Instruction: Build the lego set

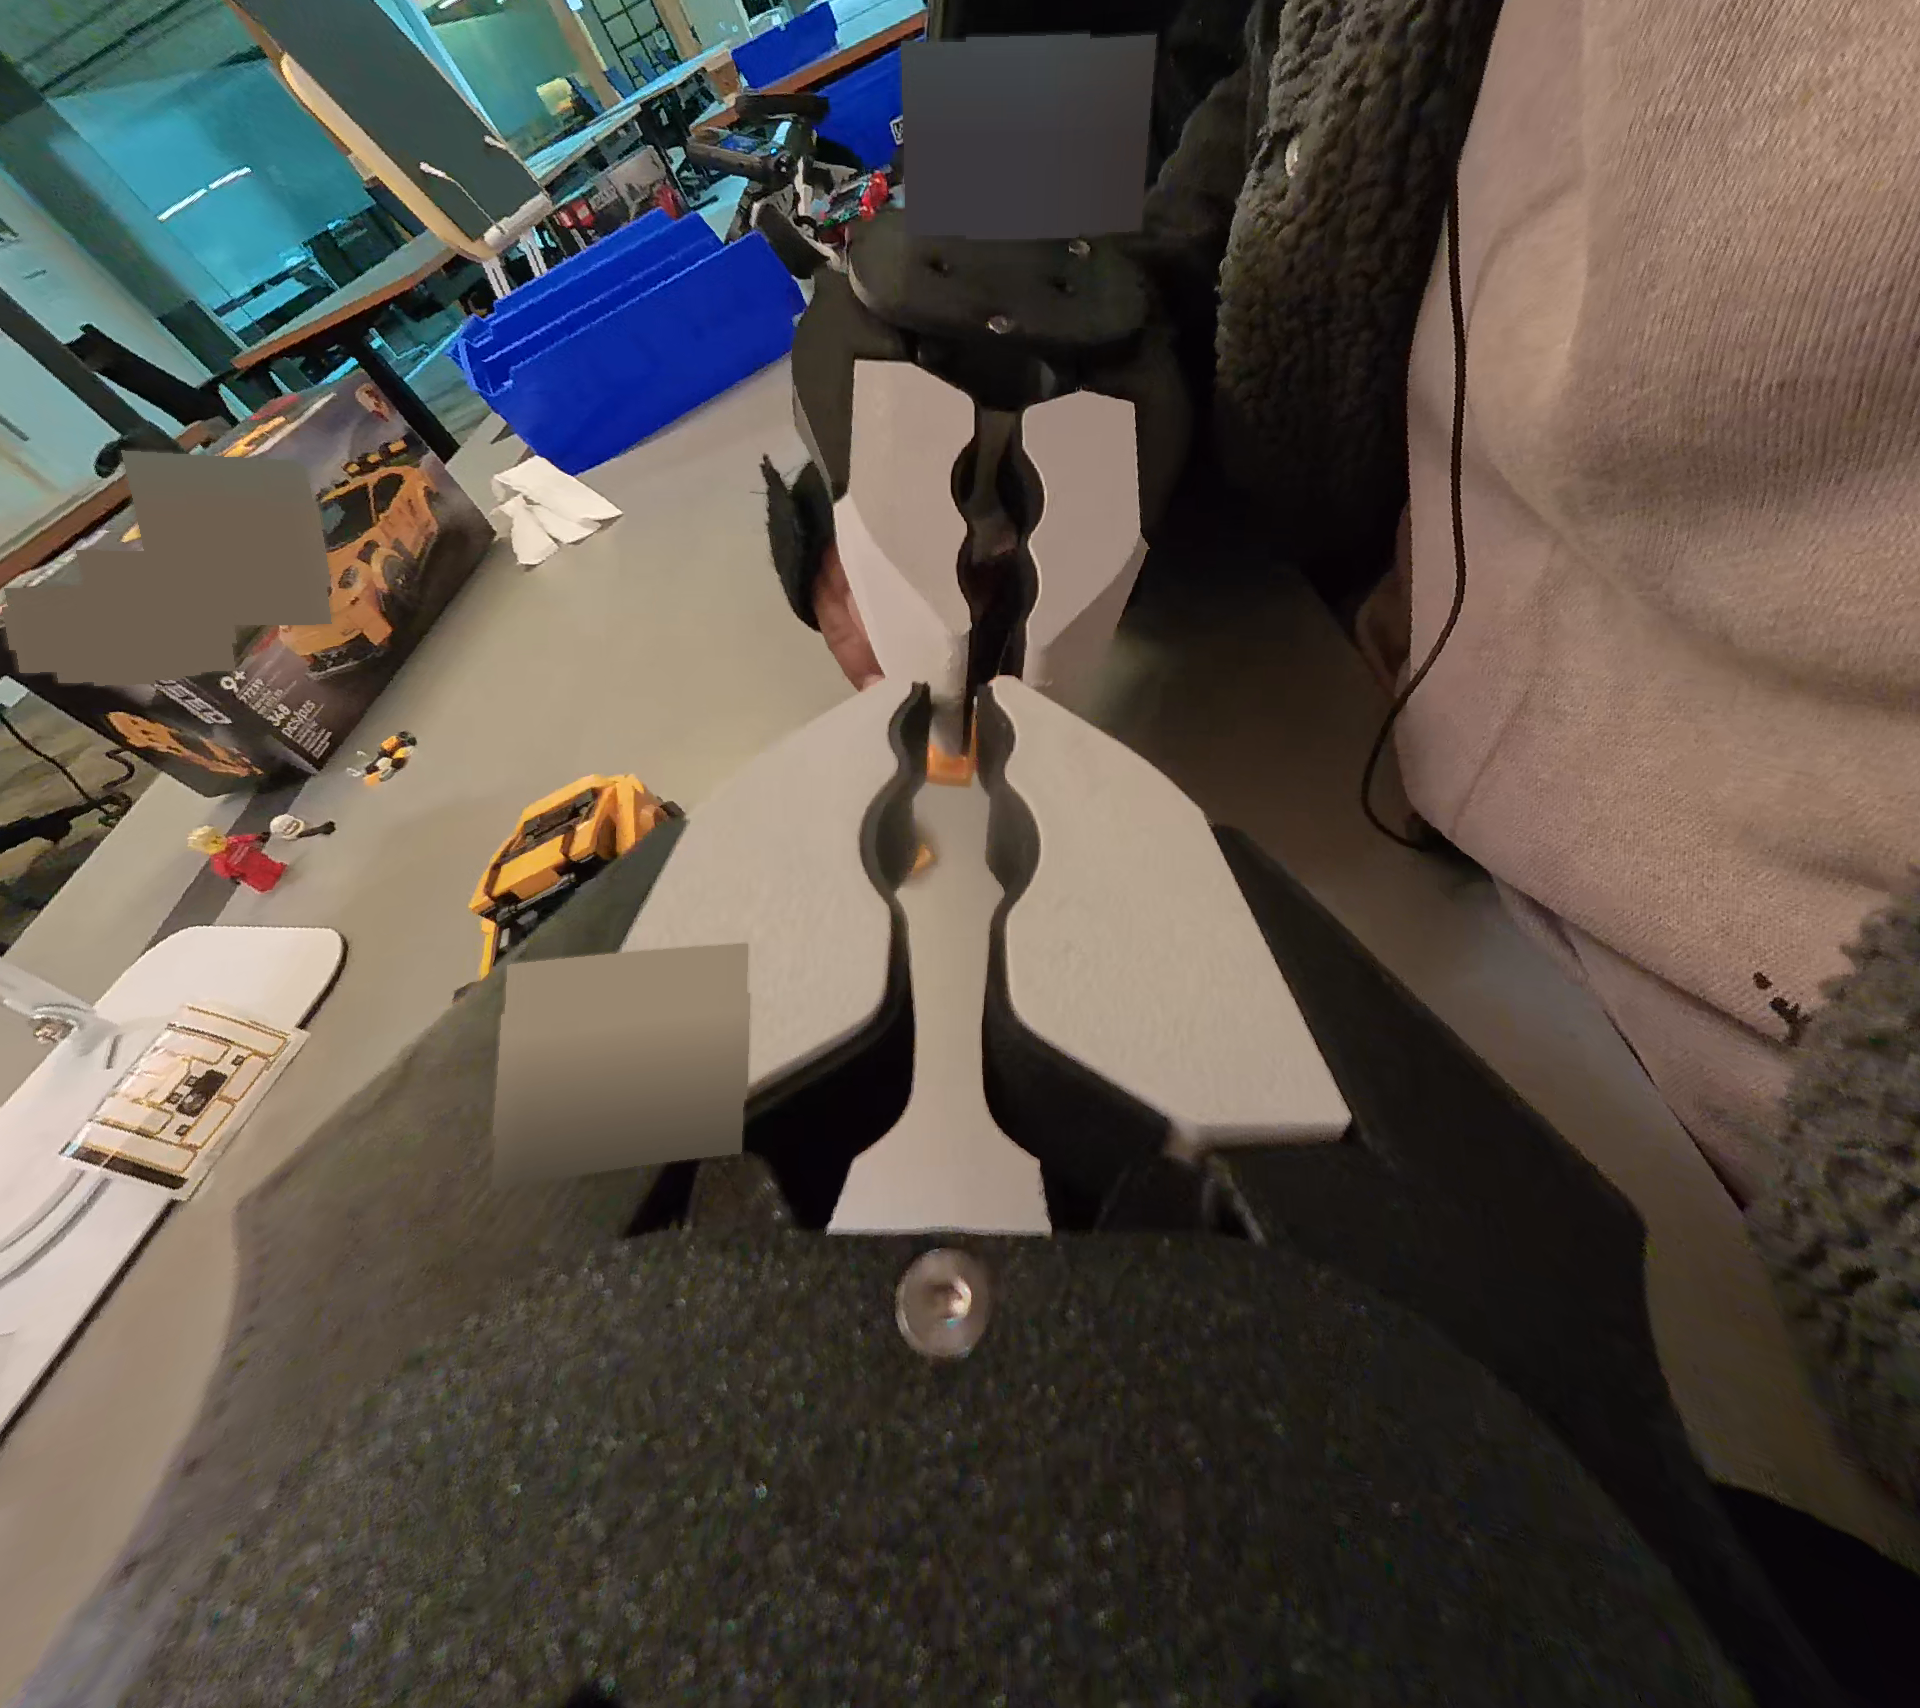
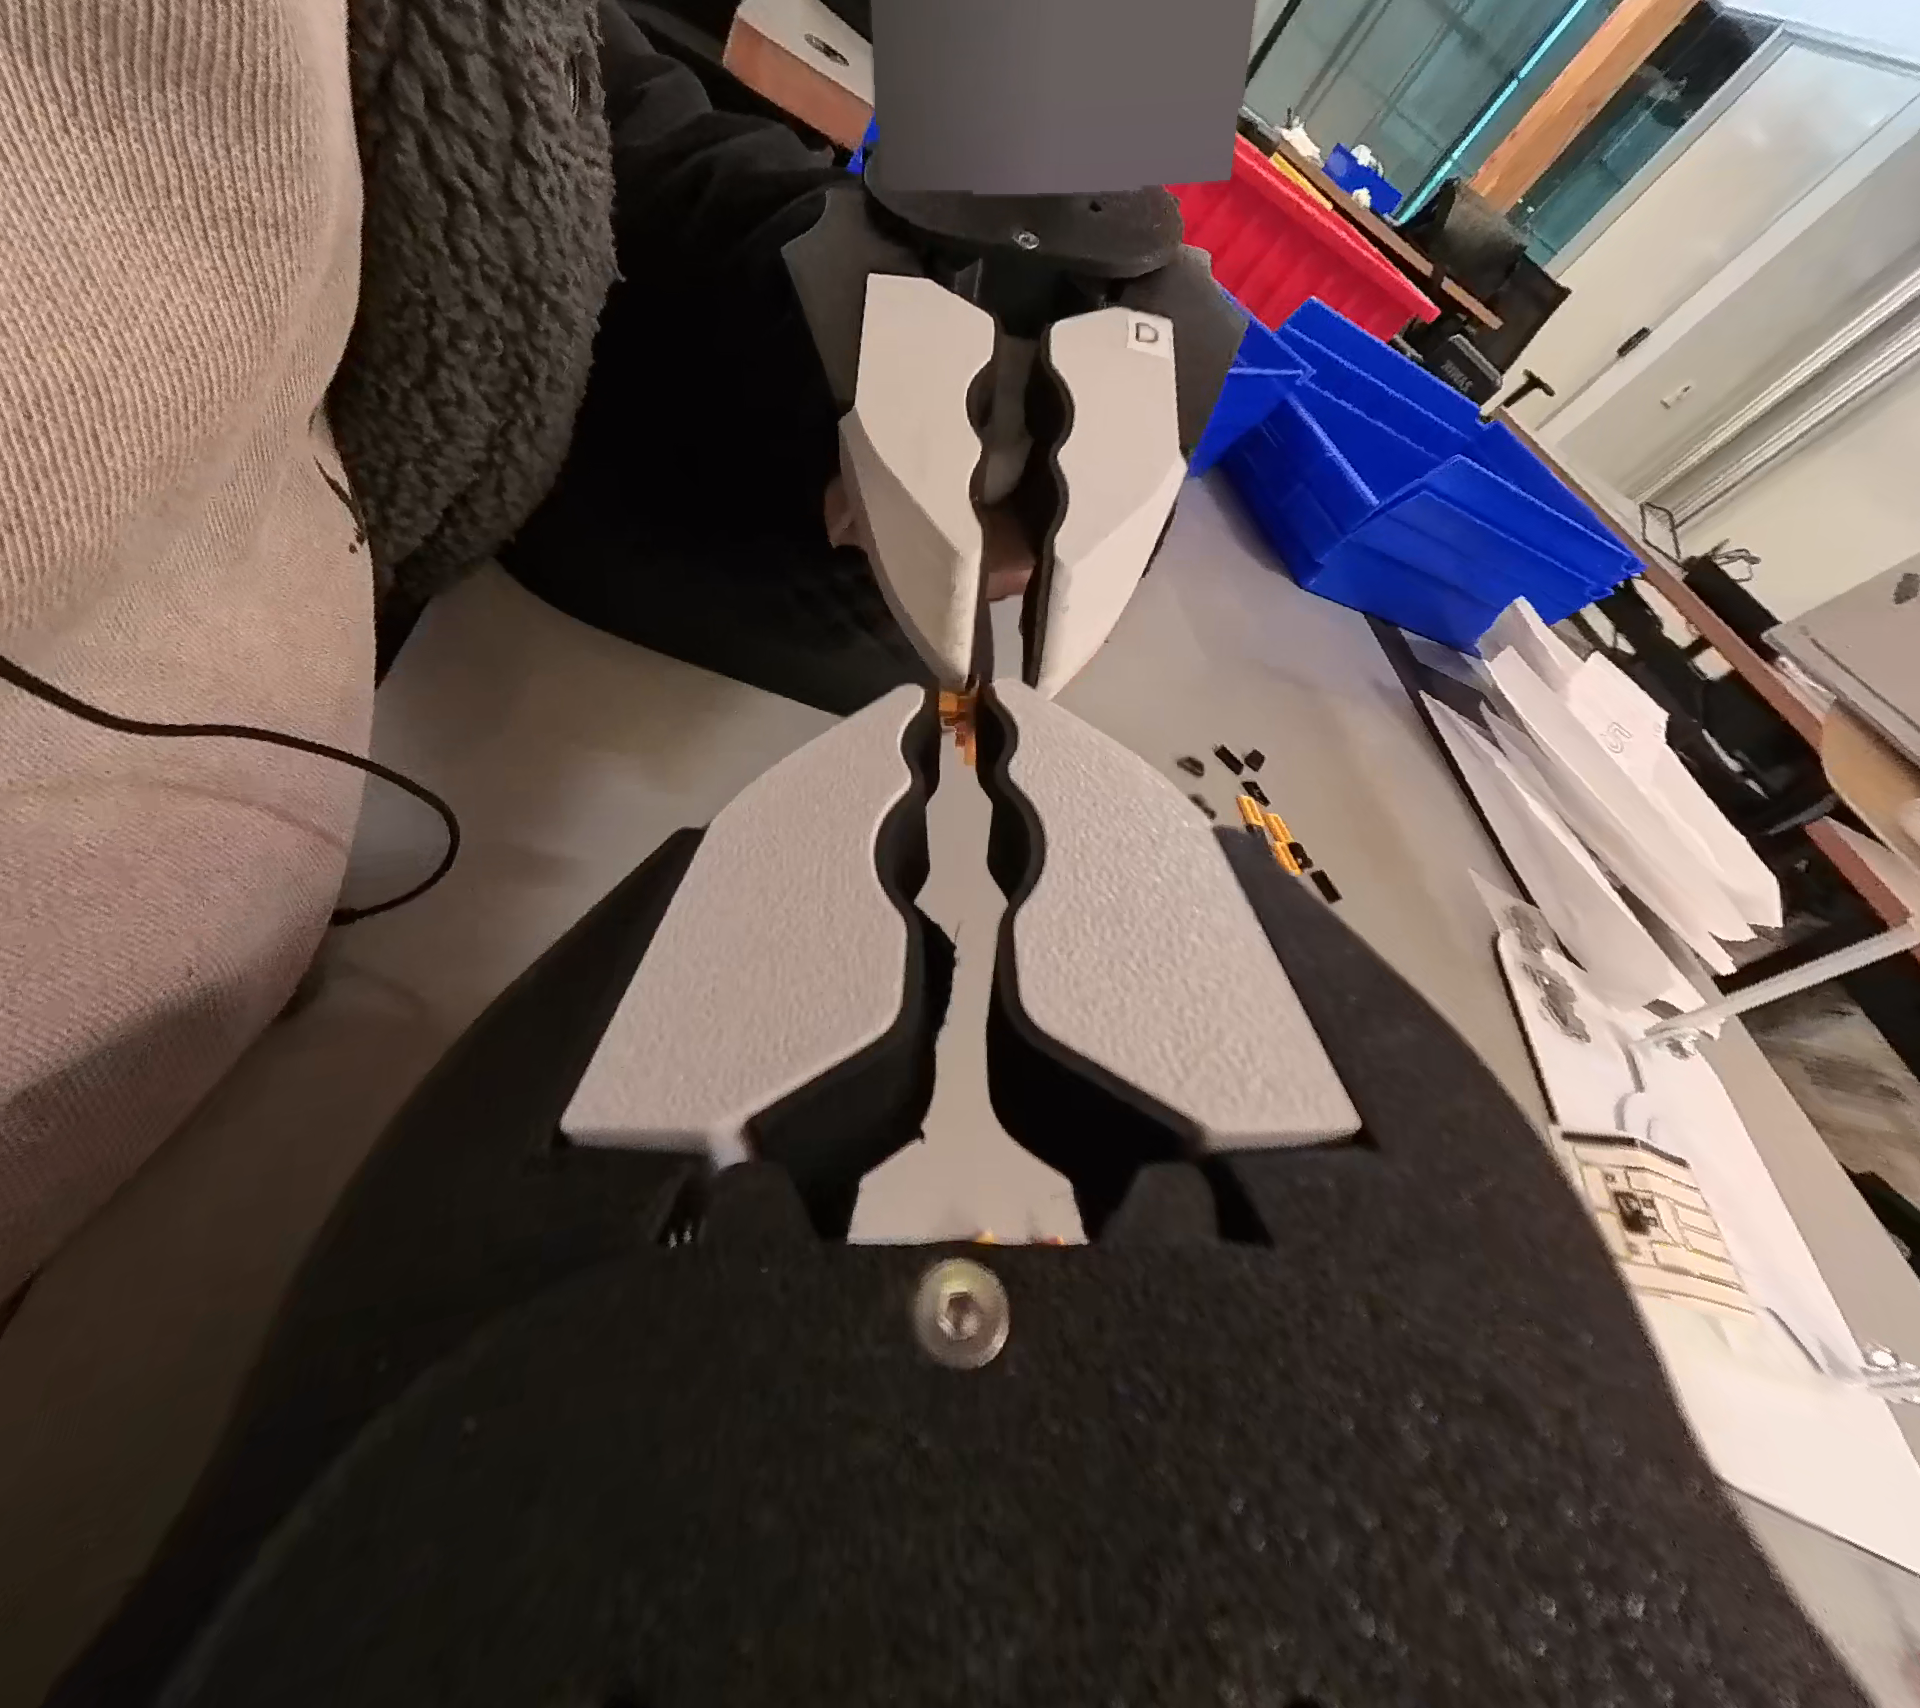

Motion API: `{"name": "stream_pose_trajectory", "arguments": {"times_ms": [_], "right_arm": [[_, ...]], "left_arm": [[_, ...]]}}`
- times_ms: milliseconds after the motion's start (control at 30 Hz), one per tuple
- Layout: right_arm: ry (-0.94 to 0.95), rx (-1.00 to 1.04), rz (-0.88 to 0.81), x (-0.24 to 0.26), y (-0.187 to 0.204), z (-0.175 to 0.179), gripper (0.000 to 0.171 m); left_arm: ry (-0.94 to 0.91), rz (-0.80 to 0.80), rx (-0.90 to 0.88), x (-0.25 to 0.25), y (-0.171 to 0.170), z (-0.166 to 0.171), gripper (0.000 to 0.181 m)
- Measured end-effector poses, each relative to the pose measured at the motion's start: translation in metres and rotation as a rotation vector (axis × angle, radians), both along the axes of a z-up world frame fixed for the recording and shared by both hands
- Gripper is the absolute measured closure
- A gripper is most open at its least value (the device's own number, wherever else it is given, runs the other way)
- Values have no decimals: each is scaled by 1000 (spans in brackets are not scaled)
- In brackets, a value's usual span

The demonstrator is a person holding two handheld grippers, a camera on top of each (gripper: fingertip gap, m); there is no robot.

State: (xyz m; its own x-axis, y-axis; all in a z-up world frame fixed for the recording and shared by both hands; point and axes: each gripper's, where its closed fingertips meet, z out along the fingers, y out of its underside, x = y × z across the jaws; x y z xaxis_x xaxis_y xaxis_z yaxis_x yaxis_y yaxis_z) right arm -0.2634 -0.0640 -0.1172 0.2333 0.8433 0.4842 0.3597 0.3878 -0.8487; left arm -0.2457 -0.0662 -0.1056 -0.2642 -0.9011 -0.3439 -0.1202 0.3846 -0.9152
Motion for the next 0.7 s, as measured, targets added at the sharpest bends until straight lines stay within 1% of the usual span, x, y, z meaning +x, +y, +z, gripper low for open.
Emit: {"name": "stream_pose_trajectory", "arguments": {"times_ms": [100, 167, 300, 367, 467, 700], "right_arm": [[39, -13, 11, -1, -1, 4, 165], [53, -25, 8, 1, 1, 5, 165], [83, -44, 19, 0, 0, 8, 165], [79, -40, 15, 1, 1, 7, 165], [65, -43, 13, 2, 1, 5, 165], [-1, -15, -4, 2, 1, -2, 165]], "left_arm": [[-19, -7, -26, -3, -2, 5, 174], [-32, -16, -30, -7, -2, 8, 171], [25, -2, 38, -7, 1, -3, 168], [32, 3, 51, -5, 1, -4, 170], [58, -9, 59, -5, 0, -7, 177], [117, -5, 32, -5, 1, -16, 178]]}}
